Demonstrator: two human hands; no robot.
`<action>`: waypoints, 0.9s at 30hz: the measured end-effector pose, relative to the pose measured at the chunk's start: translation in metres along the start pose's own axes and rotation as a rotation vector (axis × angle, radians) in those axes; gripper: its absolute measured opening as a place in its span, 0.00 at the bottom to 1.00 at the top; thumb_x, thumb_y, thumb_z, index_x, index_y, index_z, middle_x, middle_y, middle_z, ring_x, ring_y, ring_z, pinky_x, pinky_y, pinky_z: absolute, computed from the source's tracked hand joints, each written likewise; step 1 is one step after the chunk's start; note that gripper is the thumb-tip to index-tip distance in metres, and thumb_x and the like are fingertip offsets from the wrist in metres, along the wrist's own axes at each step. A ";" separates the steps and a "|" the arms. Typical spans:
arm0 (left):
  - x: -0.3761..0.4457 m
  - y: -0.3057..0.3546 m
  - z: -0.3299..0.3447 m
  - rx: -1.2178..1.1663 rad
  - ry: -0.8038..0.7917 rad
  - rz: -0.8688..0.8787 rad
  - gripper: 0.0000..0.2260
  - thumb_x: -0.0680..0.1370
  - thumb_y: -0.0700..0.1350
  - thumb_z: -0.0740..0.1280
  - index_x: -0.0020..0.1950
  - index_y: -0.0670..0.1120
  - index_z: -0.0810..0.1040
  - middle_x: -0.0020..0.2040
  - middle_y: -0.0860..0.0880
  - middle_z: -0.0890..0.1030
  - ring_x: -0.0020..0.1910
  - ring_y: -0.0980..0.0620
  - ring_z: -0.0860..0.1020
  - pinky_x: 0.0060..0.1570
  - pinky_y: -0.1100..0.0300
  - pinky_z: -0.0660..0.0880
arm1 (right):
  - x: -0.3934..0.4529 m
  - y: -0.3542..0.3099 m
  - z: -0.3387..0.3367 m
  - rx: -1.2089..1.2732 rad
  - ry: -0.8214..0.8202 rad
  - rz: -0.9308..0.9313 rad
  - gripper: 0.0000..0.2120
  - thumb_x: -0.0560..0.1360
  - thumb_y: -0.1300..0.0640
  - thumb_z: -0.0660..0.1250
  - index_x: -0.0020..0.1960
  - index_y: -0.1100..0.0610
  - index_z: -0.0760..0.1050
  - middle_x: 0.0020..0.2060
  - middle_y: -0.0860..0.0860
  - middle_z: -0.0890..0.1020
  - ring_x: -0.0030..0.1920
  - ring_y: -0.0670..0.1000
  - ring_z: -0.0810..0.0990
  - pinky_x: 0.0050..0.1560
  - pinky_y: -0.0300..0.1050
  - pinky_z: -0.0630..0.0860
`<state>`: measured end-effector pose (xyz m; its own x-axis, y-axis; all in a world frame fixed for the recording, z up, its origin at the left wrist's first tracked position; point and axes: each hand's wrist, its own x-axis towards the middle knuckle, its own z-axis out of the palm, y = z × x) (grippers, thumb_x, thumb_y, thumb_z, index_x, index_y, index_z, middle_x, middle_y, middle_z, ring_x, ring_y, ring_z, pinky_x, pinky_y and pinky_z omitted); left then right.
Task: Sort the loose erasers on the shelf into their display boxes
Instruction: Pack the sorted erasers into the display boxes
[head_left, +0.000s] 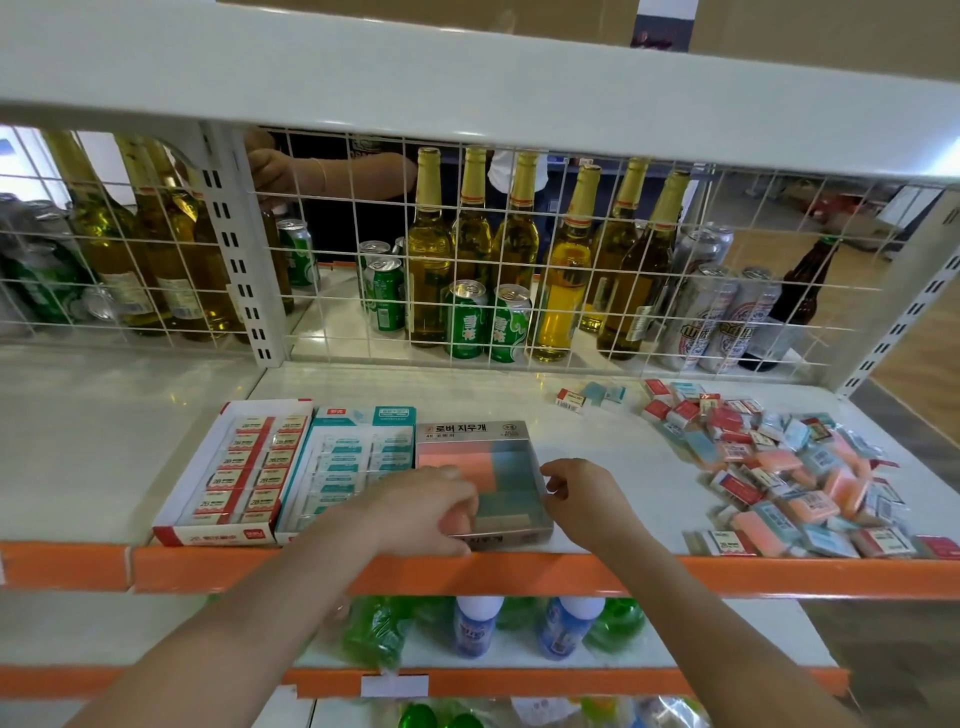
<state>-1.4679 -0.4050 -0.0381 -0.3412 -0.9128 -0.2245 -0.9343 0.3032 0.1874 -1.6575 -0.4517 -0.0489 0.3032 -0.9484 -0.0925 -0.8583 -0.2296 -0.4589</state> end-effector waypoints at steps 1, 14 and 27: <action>-0.001 -0.001 0.000 -0.017 -0.001 -0.004 0.19 0.74 0.58 0.66 0.62 0.55 0.71 0.57 0.55 0.71 0.57 0.55 0.71 0.52 0.59 0.69 | 0.000 0.000 0.000 0.002 -0.001 0.005 0.18 0.76 0.61 0.60 0.65 0.58 0.72 0.56 0.54 0.79 0.55 0.52 0.77 0.51 0.40 0.73; 0.006 0.005 0.006 -0.068 -0.055 -0.010 0.22 0.74 0.57 0.67 0.66 0.51 0.72 0.58 0.52 0.70 0.55 0.53 0.70 0.52 0.59 0.68 | -0.003 -0.001 -0.001 0.018 0.000 0.001 0.17 0.76 0.61 0.60 0.65 0.59 0.72 0.55 0.54 0.79 0.54 0.53 0.77 0.53 0.43 0.73; 0.005 0.004 0.012 -0.119 -0.029 0.034 0.19 0.75 0.50 0.67 0.65 0.49 0.72 0.63 0.53 0.69 0.62 0.54 0.68 0.59 0.62 0.64 | -0.003 0.000 -0.001 0.046 -0.002 0.001 0.18 0.75 0.63 0.60 0.64 0.59 0.73 0.55 0.55 0.79 0.55 0.54 0.77 0.54 0.41 0.72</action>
<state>-1.4744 -0.4055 -0.0501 -0.3770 -0.8936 -0.2436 -0.9039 0.2976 0.3073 -1.6591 -0.4489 -0.0476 0.3034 -0.9481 -0.0950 -0.8388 -0.2184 -0.4986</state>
